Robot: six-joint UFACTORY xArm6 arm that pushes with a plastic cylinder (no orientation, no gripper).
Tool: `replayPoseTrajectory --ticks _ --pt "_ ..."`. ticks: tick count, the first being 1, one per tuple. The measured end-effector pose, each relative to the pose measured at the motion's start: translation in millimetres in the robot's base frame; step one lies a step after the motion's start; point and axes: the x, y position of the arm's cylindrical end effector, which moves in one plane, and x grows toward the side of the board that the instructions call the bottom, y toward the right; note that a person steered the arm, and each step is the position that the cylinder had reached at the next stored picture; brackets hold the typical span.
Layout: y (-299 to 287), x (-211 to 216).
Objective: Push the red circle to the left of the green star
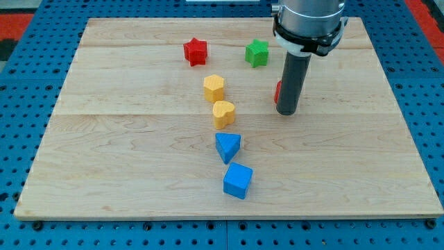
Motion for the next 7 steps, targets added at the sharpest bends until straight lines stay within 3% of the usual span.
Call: replayPoseTrajectory --ticks 1,2,4,5,6,7 --pt "7 23" --pt "22 10" --pt "-39 -74" --pt "-8 -76" --pt "-10 -109" --pt "-44 -113"
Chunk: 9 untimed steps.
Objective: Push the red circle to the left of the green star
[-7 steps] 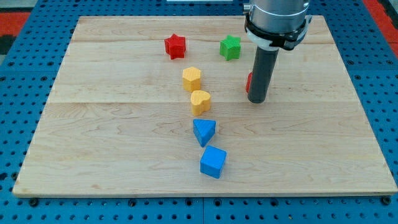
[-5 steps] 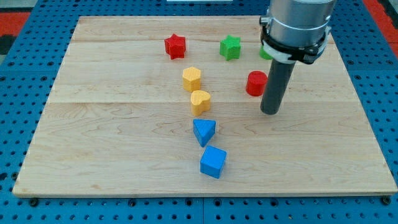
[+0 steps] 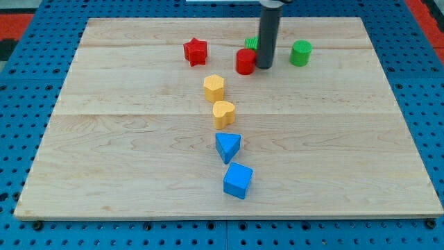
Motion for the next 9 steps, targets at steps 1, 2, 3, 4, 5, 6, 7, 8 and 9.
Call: replayPoseTrajectory --ticks 1,2,3,4,5,6,7,8,9 --pt "-8 2" --pt "-12 1" --pt "-10 9" --pt "-10 22" --pt "-33 26" --pt "-37 20" --pt "-38 15" --pt "-33 14" --pt "-32 -5"
